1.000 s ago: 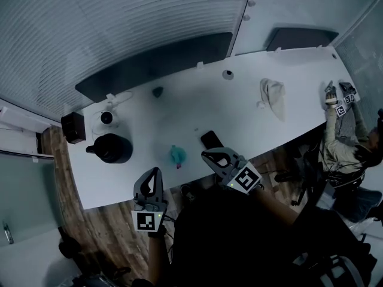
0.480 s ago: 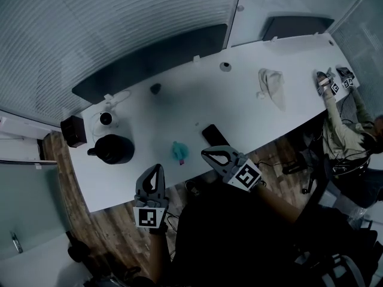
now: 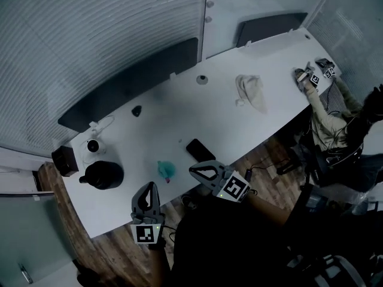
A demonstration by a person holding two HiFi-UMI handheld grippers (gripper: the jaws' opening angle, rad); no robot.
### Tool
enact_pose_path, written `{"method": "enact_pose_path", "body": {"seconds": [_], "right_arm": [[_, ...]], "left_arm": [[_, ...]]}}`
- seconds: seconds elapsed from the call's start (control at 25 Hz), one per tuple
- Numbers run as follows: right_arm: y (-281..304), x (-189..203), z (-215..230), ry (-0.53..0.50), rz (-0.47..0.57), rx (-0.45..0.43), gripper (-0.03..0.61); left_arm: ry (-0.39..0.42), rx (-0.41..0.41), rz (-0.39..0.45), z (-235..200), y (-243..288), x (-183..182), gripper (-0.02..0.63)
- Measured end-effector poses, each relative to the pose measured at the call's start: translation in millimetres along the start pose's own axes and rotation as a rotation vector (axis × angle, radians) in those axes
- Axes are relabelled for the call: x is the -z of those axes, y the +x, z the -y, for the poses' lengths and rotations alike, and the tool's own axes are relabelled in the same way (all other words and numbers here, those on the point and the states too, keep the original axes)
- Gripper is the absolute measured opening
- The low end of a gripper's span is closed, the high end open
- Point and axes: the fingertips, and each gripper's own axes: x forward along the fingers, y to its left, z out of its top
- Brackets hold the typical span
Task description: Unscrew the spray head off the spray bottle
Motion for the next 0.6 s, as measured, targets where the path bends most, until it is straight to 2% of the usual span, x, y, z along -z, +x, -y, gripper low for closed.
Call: {"method": "enact_pose_path", "body": {"seconds": [0.6], "right_arm": [[-39, 12, 7, 0.038, -0.014, 0.048, 0.000]], "left_arm": [[0.026, 0.090, -0.005, 44, 22, -2, 0.005]]}}
